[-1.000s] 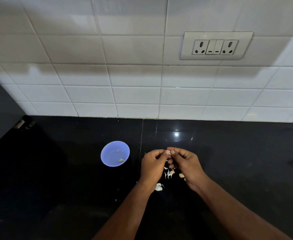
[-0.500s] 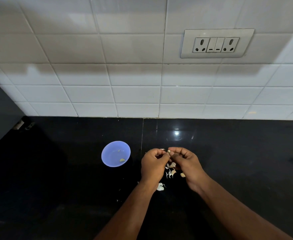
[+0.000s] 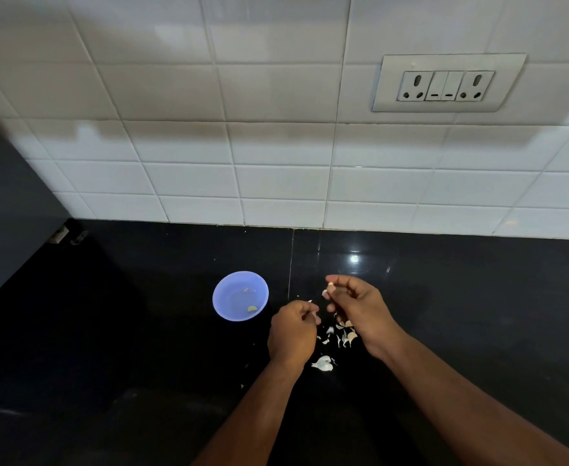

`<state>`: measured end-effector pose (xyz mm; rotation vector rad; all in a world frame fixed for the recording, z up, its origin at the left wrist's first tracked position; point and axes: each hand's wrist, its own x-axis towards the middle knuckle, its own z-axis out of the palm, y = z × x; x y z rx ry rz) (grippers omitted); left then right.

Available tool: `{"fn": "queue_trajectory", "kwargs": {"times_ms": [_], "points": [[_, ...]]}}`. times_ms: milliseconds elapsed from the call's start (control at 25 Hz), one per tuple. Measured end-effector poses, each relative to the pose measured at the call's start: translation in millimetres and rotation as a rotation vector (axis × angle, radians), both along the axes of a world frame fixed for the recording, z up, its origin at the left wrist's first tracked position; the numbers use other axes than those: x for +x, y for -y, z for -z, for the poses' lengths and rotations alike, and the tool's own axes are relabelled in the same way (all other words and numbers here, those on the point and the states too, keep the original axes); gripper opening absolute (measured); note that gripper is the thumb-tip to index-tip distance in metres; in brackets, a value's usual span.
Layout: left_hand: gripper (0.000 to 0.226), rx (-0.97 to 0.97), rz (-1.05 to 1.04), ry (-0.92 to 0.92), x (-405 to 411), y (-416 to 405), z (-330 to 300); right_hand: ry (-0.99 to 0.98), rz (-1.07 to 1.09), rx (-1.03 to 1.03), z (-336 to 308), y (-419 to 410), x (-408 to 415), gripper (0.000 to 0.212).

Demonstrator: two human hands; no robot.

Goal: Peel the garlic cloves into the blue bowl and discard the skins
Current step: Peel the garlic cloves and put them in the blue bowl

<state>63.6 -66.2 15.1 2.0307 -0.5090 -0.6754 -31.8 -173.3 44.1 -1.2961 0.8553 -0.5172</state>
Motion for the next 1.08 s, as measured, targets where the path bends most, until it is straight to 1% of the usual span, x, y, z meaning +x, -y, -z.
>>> {"fn": "queue_trajectory", "kwargs": {"times_ms": [80, 160, 200, 280, 360, 400, 480, 520, 600, 680, 720, 800, 880, 960, 1080], "points": [[0.024, 0.027, 0.011, 0.005, 4, -6, 1, -0.084, -0.121, -0.199, -10, -5, 22, 0.014], [0.023, 0.048, 0.011, -0.005, 8, -10, 2, -0.110, -0.246, -0.359, -18, -11, 50, 0.011], [0.021, 0.058, 0.008, -0.002, 9, -12, 3, -0.127, -0.312, -0.427, -22, -15, 64, 0.013], [0.019, 0.065, 0.005, 0.017, 12, -14, 7, -0.164, -0.442, -0.522, -25, -26, 89, 0.022], [0.017, 0.081, 0.005, 0.018, 15, -17, 7, -0.184, -0.516, -0.518, -23, -34, 104, 0.031], [0.016, 0.079, 0.008, 0.009, 17, -19, 7, -0.193, -0.522, -0.510, -20, -36, 106, 0.034], [0.022, 0.090, 0.041, 0.025, 21, -22, 9, -0.255, -0.499, -0.572, -16, -28, 98, 0.030], [0.029, 0.125, 0.072, 0.064, 21, -23, 8, -0.331, -0.475, -0.639, -16, -16, 91, 0.026], [0.040, 0.197, 0.094, 0.127, 21, -23, 4, -0.555, -0.444, -0.763, -20, 14, 66, 0.018], [0.046, 0.214, 0.085, 0.137, 18, -18, 1, -0.774, -0.441, -0.775, -22, 45, 34, 0.015], [0.046, 0.213, 0.087, 0.126, 16, -15, 0, -0.840, -0.460, -0.758, -22, 56, 20, 0.017], [0.040, 0.221, 0.113, 0.115, 11, -7, 0, -0.896, -0.531, -0.720, -18, 66, 1, 0.021], [0.028, 0.230, 0.140, 0.144, 6, -1, 1, -0.906, -0.573, -0.719, -13, 59, -7, 0.020], [0.023, 0.219, 0.147, 0.164, 1, 1, 1, -0.923, -0.549, -0.760, -8, 49, -8, 0.017], [0.021, 0.213, 0.149, 0.157, -2, 4, 4, -0.988, -0.467, -0.859, -4, 45, -10, 0.020]]}}
